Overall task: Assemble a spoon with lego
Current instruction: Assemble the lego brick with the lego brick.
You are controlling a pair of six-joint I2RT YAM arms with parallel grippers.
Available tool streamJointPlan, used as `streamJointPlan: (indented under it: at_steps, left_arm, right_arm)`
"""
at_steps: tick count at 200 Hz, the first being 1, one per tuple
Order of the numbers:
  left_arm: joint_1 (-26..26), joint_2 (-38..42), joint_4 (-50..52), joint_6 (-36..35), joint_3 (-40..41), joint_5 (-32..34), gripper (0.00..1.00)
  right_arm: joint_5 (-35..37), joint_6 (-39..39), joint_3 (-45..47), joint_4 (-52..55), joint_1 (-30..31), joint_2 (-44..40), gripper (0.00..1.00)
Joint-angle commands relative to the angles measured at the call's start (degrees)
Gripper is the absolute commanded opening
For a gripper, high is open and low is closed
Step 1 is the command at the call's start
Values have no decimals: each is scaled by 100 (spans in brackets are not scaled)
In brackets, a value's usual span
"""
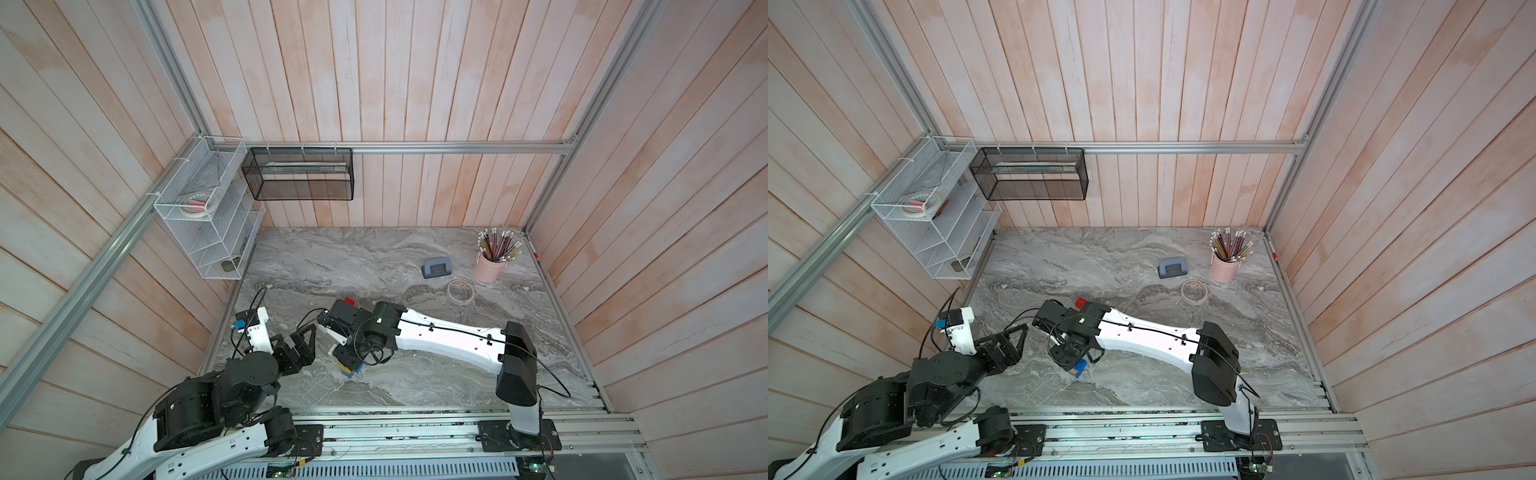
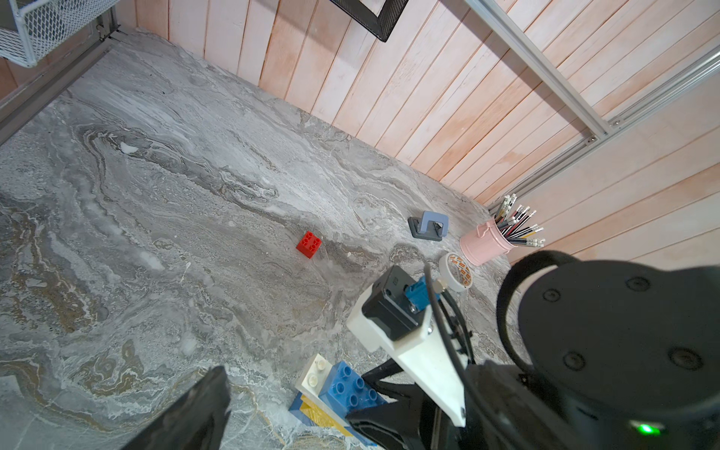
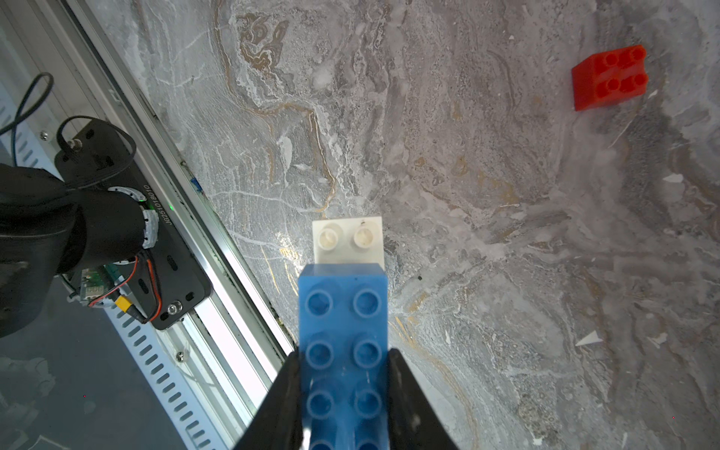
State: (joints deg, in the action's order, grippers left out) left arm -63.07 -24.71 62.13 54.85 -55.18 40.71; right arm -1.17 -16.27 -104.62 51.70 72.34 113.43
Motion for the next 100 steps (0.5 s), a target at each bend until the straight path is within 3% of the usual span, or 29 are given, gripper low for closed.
streamJointPlan:
  at_steps: [1,100]
  left_arm:
    - [5,105,-16,-47,92,-56,100]
    - [2,124,-14,-53,132,-58,100]
  right_arm:
    - [-45,66,187,46,7,-84,7]
    - [50,98,509,-171,44,-199,6]
